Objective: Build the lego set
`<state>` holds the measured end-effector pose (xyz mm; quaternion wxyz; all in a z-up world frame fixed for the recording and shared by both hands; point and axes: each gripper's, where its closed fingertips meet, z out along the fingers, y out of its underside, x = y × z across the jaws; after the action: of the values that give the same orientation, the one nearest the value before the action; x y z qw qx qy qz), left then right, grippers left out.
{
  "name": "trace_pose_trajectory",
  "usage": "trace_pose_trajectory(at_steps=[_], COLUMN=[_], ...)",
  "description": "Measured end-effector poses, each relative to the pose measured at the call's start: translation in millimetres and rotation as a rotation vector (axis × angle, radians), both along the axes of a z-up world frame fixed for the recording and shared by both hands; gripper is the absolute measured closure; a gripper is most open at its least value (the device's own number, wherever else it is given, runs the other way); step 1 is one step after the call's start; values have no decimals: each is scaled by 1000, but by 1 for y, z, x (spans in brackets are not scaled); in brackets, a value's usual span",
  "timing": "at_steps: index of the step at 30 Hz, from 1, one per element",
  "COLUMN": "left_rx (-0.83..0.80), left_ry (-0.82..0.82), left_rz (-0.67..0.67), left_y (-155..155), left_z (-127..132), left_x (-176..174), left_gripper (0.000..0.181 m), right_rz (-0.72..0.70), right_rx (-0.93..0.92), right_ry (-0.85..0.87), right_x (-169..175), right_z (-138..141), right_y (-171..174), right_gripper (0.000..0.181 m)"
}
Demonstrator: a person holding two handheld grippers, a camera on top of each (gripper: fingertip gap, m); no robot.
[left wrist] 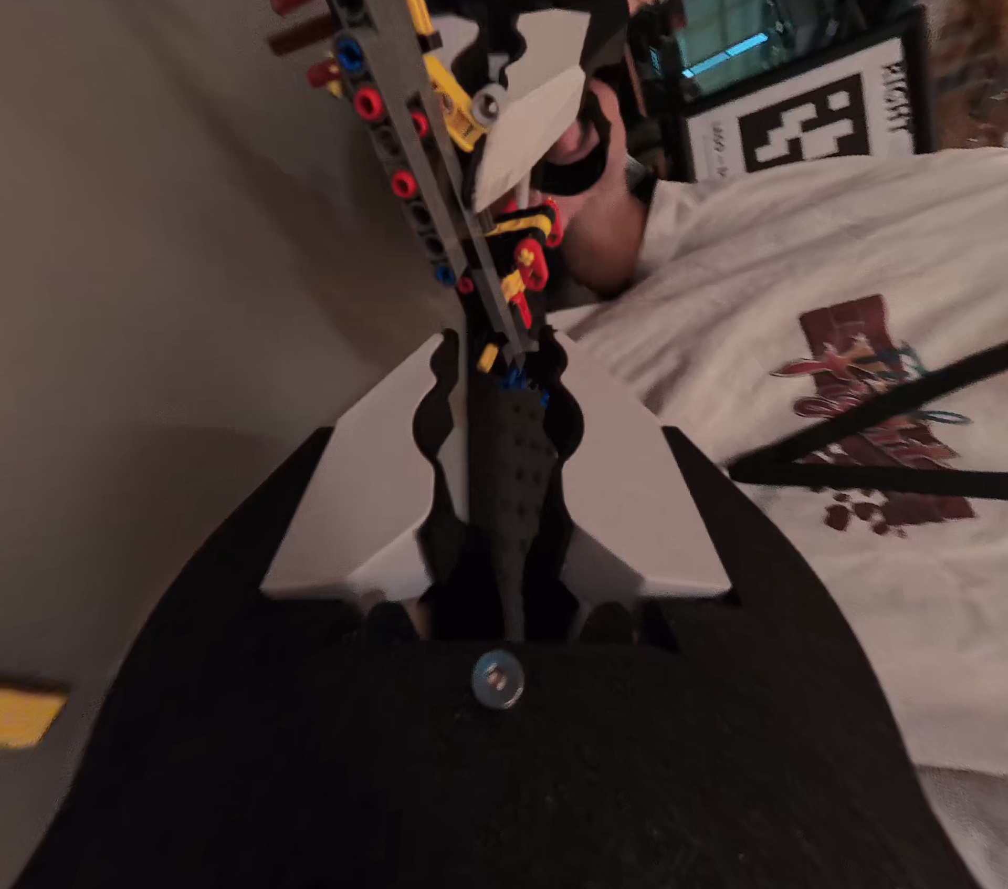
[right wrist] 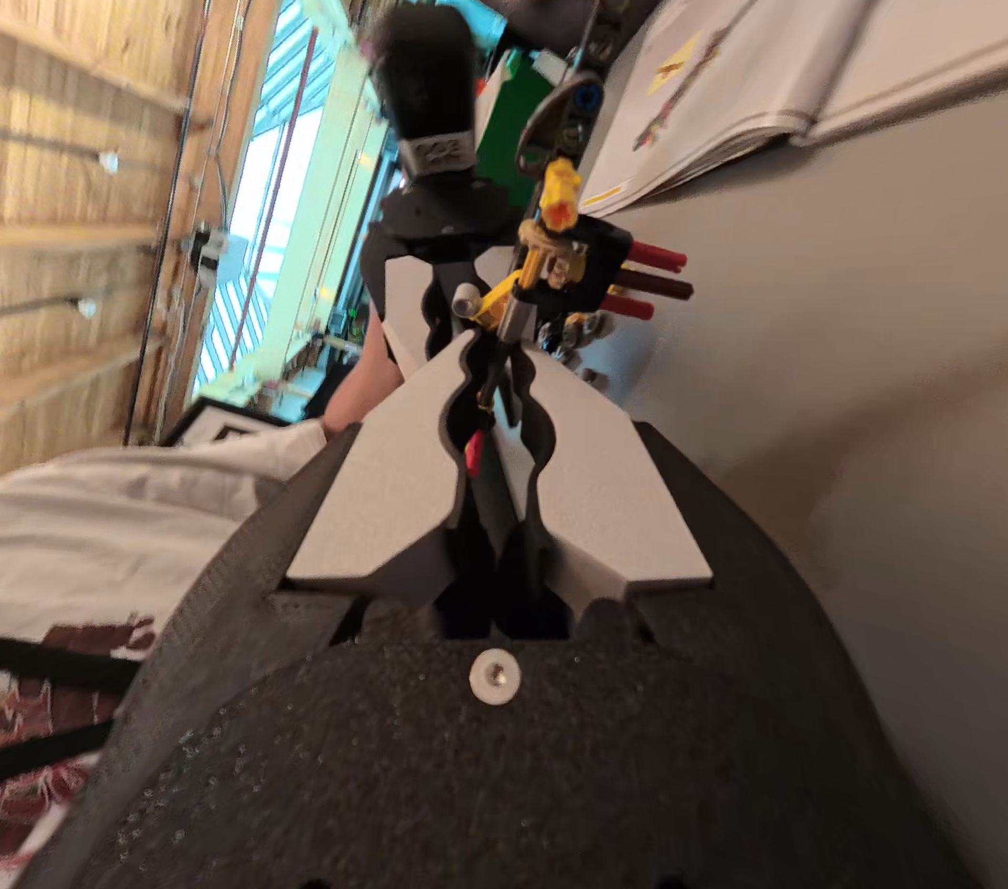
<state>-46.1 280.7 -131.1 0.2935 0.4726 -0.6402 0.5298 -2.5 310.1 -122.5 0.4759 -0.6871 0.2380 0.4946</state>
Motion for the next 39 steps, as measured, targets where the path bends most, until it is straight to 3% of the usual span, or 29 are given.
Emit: trace_pose_trajectory(at_steps=[4, 8, 12, 14, 17, 20, 25, 39], left_rx=[139, 506, 1155, 1360, 1269, 1274, 1308, 1074], left_ry=[-201, -647, -1087, -1251, -1238, -1215, -1211, -1043], left_rz=[217, 378, 296, 208, 93, 53, -54, -122], left_y=[26, 37, 27, 21, 3, 8, 10, -7], left_z=[-2, 5, -5, -4, -12, -16, -28, -43], left_x=[10, -4, -14, -15, -21, -19, -20, -31], left_gripper=[148, 140, 118, 123, 143, 139, 149, 161], right_rz=[-157, -248, -211, -175, -154, -135, -121, -54], right_rx=[-36, -35, -62, -81, -99, -103, -105, -149], right_ry=[91, 120, 58, 16, -59, -98, -99, -223], right_x=[19, 28, 17, 9, 2, -4, -6, -19], right_z=[-10, -6, -7, -9, -12, -12, -13, -30], right_y=[-3, -4, 1, 4, 7, 8, 8, 5], right_gripper=[175, 175, 175, 175, 175, 175, 175, 175])
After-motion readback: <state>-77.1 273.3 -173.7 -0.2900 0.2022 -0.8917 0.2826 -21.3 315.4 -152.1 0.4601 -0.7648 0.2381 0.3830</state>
